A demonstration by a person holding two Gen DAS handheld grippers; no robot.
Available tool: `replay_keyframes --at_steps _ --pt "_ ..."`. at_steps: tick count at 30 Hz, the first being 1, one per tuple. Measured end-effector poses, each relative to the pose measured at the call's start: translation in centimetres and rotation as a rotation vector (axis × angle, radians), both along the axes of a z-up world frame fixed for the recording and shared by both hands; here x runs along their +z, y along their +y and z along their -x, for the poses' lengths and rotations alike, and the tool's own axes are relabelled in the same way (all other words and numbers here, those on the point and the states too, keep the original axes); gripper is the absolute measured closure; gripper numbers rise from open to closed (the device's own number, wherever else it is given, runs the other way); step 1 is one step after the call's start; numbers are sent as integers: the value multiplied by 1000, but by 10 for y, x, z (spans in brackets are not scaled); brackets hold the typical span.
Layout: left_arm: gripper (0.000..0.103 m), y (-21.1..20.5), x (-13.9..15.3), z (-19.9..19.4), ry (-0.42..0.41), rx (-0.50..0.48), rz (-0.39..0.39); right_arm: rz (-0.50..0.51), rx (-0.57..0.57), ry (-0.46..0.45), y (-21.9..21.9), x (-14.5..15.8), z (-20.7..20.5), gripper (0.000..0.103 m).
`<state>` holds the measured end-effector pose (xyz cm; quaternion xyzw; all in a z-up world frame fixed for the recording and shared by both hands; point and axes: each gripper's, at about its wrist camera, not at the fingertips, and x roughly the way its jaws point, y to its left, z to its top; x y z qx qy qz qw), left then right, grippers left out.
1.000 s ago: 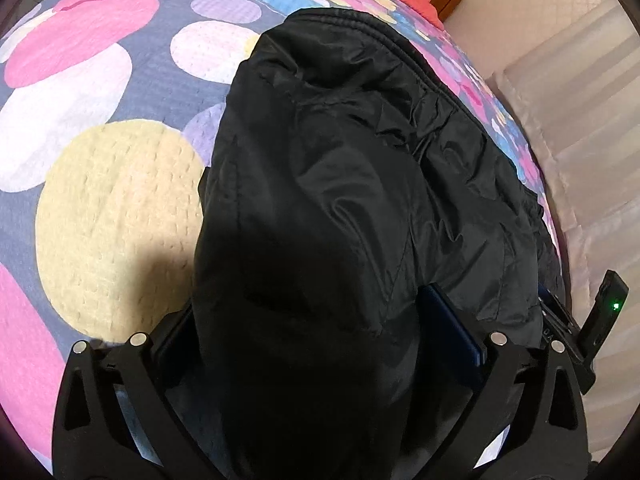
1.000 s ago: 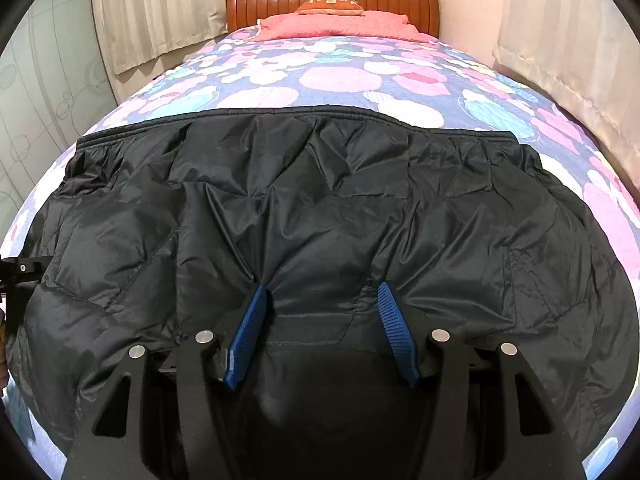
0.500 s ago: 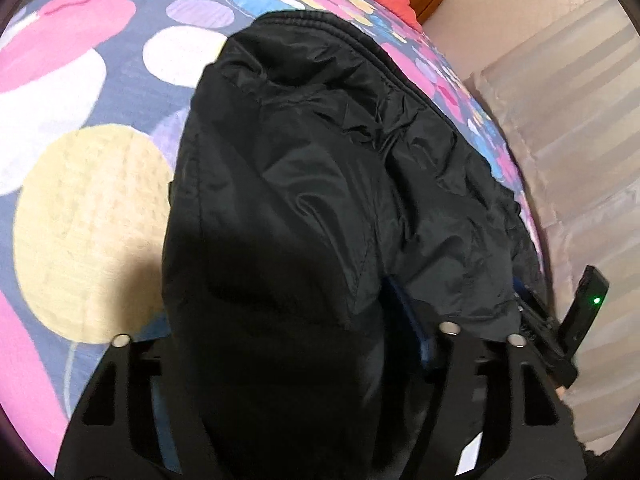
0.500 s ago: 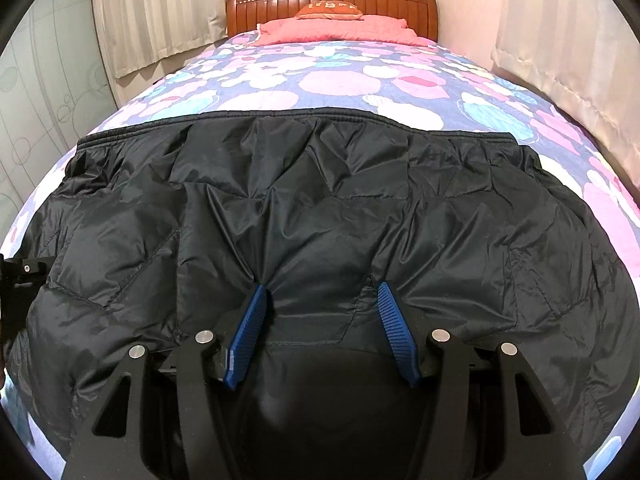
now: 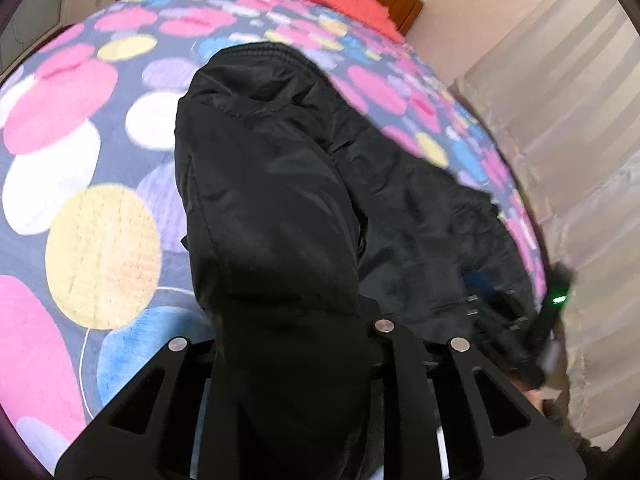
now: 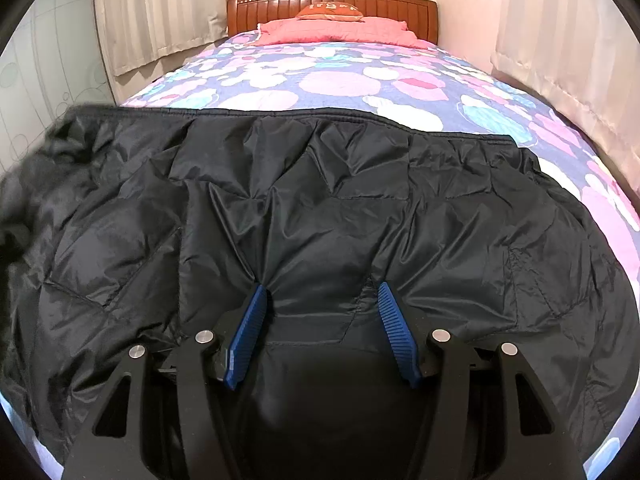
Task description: Fold large clothes
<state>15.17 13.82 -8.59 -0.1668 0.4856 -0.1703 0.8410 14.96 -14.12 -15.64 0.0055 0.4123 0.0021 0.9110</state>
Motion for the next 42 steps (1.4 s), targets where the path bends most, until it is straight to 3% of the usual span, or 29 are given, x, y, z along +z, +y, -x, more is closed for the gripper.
replay_keyframes --at_steps 2,8,12,14,18,24,29,35,42 --pt "86 -12 20 5 -28 -12 16 -9 4 -4 0 1 1 45" --pt "87 -74 71 21 -98 -61 -59 -50 -5 -26 -25 21 16 45" --pt "87 -123 97 26 -131 -73 -134 -11 -49 -75 -64 42 35 43" --pt "87 -144 106 28 -144 -88 -156 -9 -87 -87 -92 49 45 38" --pt "87 -193 113 32 -159 -129 -186 -15 -145 -90 -138 52 59 37" --pt "87 -272 95 26 -147 -157 -227 -16 -211 -64 -196 42 75 37" --pt "87 -329 53 19 -96 -193 -241 -66 -293 -30 -239 30 85 37" --pt "87 -358 8 15 -50 -223 -245 -99 -335 -16 -259 22 85 37" --pt "87 -369 -7 21 -72 -224 -245 -95 -335 5 -259 11 84 37"
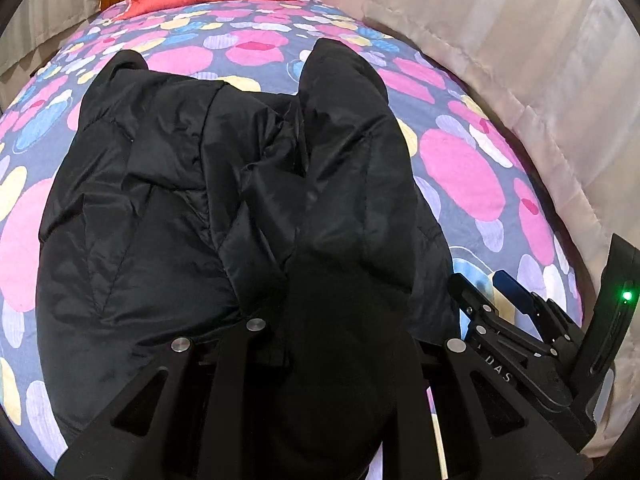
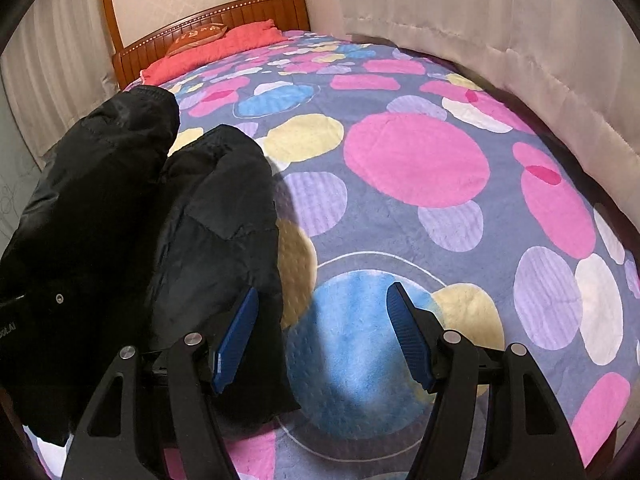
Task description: Fold large clothes
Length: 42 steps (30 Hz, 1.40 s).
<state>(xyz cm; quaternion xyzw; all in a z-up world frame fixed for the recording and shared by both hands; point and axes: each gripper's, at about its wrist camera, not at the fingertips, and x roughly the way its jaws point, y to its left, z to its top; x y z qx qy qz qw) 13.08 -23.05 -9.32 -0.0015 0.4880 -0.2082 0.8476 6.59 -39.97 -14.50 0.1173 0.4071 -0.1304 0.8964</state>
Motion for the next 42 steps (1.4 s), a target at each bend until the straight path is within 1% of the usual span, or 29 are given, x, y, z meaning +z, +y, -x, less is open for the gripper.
replay_keyframes --at_steps 4,7,10,11,12,14,17,19,22,23,25,28,30,35,38,41,42 --pt "86 -3 7 4 -23 4 -26 9 -3 -1 -1 0 0 37" --pt "83 -8 16 10 -53 3 -62 18 -7 0 -1 1 1 37" --pt "73 -11 25 17 -85 3 -70 26 -14 0 -2 3 5 37" --pt "68 -12 29 20 -97 4 -69 30 -18 1 -2 4 6 37" --pt "62 -13 33 23 -108 2 -65 32 -20 0 -3 5 7 37" --pt "58 -16 42 29 -132 -3 -53 36 -25 0 -3 7 9 37" --pt "55 -14 56 38 -158 -24 -11 49 -26 -8 -3 12 13 37" --pt "54 -9 67 47 -185 -22 4 58 -23 -15 -1 17 15 37" --pt "47 1 82 56 -229 -15 29 65 -18 -25 2 23 17 37" --pt "43 9 87 59 -248 -6 35 69 -15 -31 4 27 18 37" --pt "41 28 94 63 -274 22 46 75 -10 -40 7 32 19 37" --pt "38 63 100 61 -271 88 67 90 -2 -53 15 41 19 37" --pt "37 92 99 59 -267 152 79 100 6 -64 22 47 19 37" --pt "37 157 91 52 -248 299 88 133 36 -84 43 61 16 37" --pt "36 183 87 51 -252 351 74 141 54 -97 56 70 13 37" --pt "36 201 78 48 -240 376 70 147 76 -109 70 78 6 37" --pt "34 205 74 47 -234 378 73 149 81 -111 73 80 4 37"
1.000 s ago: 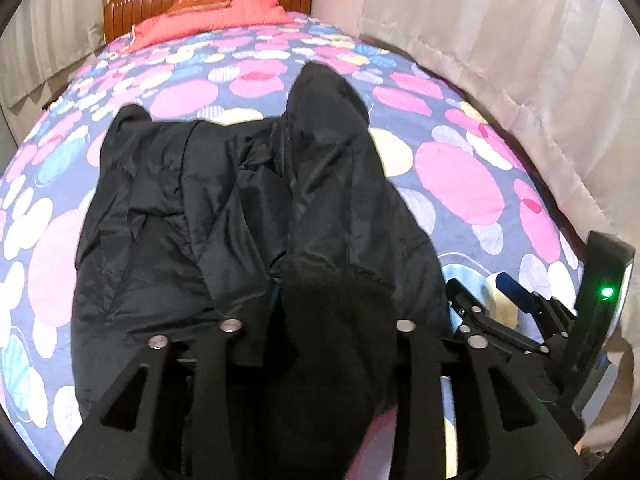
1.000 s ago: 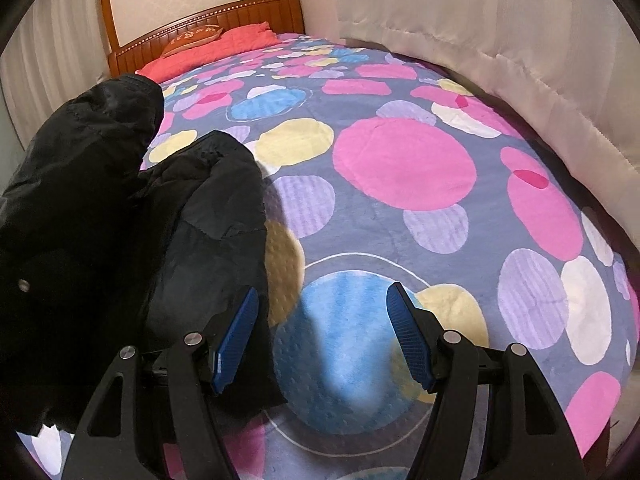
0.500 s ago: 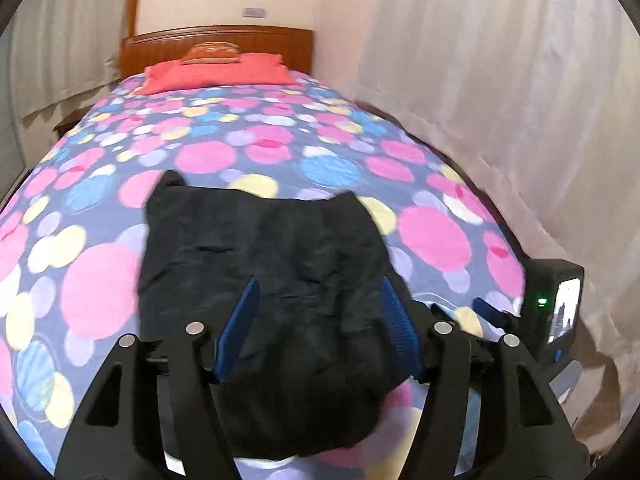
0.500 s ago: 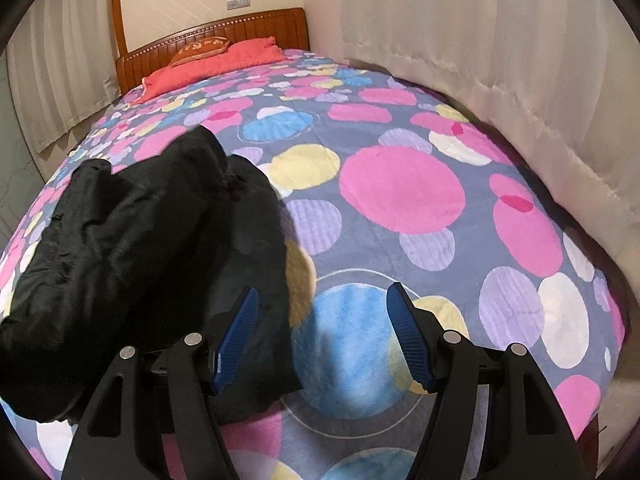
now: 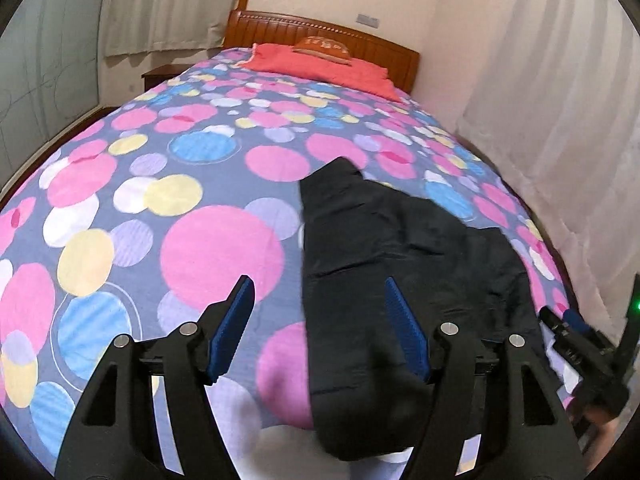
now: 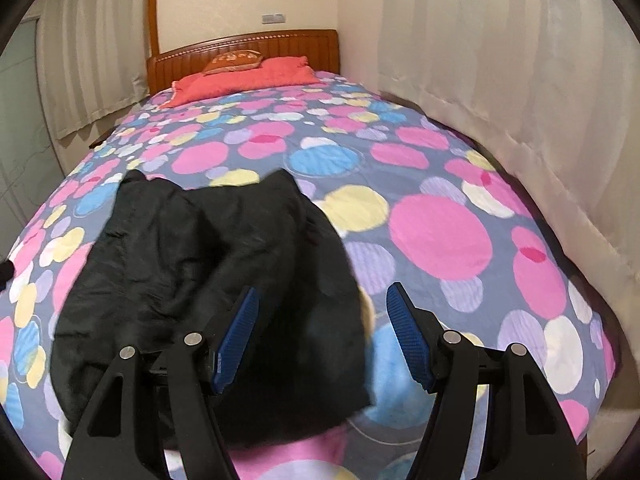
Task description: Fold large clothes
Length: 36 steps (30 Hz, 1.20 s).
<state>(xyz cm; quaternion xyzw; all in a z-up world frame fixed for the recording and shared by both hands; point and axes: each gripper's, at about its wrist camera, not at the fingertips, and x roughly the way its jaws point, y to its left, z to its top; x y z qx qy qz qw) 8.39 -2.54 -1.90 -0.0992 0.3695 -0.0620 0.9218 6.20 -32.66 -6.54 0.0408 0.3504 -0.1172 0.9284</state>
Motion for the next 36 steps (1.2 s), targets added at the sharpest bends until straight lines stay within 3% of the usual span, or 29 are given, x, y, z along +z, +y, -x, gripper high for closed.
replay_keyframes --at_steps 9,13,19,20,21,23,25,32,36 --pt "24 11 -50 -16 97 -48 62 -84 75 20 29 5 -36 28" --pt "23 13 -66 -24 126 -55 87 -61 69 79 38 -12 -49 28" --pt "16 9 -87 -29 145 -78 117 -120 70 145 37 -39 -54 28" --pt "16 8 -89 -30 147 -83 127 -125 78 143 38 -41 -54 33" --pt "16 7 -90 -30 147 -87 139 -137 96 138 39 -42 -54 56" --pt "16 4 -92 -31 152 -93 153 -166 134 143 43 -43 -55 78" --pt "16 3 -88 -31 145 -86 144 -131 151 121 46 -39 -53 89" --pt "17 -19 -61 -31 84 -141 159 -144 115 71 9 -27 -46 94" --pt "16 -55 -71 -41 127 -204 120 -142 90 89 -12 -44 -48 94"
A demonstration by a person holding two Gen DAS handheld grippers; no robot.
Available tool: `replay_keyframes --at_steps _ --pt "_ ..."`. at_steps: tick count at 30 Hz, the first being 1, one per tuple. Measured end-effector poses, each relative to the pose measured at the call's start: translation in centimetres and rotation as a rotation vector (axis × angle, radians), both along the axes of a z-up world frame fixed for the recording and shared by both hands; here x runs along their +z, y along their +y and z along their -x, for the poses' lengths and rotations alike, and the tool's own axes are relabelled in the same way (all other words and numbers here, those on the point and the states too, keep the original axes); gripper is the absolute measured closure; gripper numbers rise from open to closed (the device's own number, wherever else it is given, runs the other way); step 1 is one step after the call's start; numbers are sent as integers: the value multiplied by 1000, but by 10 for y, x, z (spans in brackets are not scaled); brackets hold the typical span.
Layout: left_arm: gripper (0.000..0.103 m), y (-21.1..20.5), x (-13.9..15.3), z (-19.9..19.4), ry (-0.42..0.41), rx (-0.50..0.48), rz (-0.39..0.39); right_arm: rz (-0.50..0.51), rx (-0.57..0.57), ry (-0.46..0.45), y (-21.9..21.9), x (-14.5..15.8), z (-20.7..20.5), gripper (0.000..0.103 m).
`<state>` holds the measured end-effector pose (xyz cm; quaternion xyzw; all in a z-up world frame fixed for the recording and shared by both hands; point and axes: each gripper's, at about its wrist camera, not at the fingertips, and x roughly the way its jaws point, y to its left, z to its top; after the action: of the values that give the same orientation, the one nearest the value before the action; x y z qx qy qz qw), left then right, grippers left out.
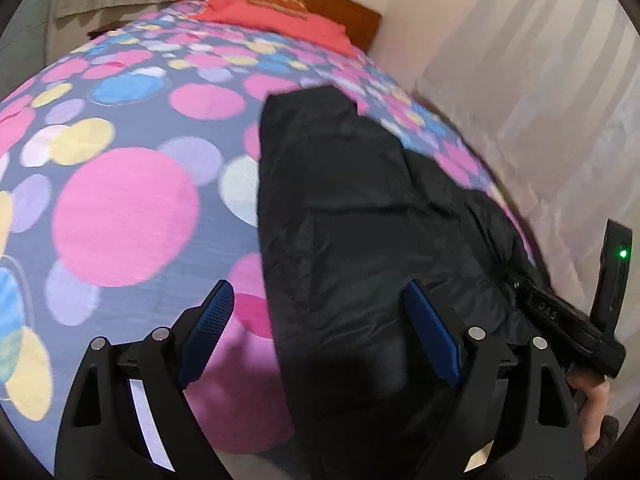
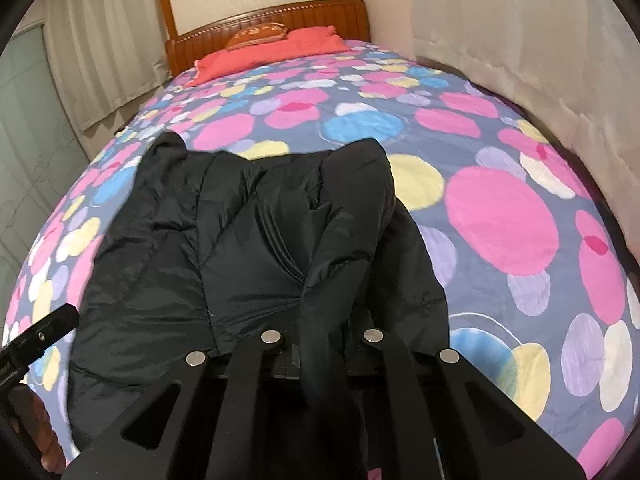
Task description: Fold large clothes
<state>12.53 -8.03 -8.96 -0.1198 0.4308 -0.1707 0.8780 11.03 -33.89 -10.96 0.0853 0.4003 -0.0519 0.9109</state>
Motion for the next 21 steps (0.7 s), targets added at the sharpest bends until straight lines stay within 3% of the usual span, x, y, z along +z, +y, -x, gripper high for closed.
replay_keyframes --at_steps 6,9,14,21 --pt "14 -25 -31 -13 60 -4 -57 -48 1 59 -23 -40 -10 91" --pt "13 -32 -40 -18 48 1 -113 -48 5 67 -22 -51 -17 91" --pt "13 -39 -46 -26 18 24 -173 -29 6 60 -18 -59 -28 91" --pt "13 -36 -42 -24 8 24 -171 -20 9 61 -14 -54 -28 90"
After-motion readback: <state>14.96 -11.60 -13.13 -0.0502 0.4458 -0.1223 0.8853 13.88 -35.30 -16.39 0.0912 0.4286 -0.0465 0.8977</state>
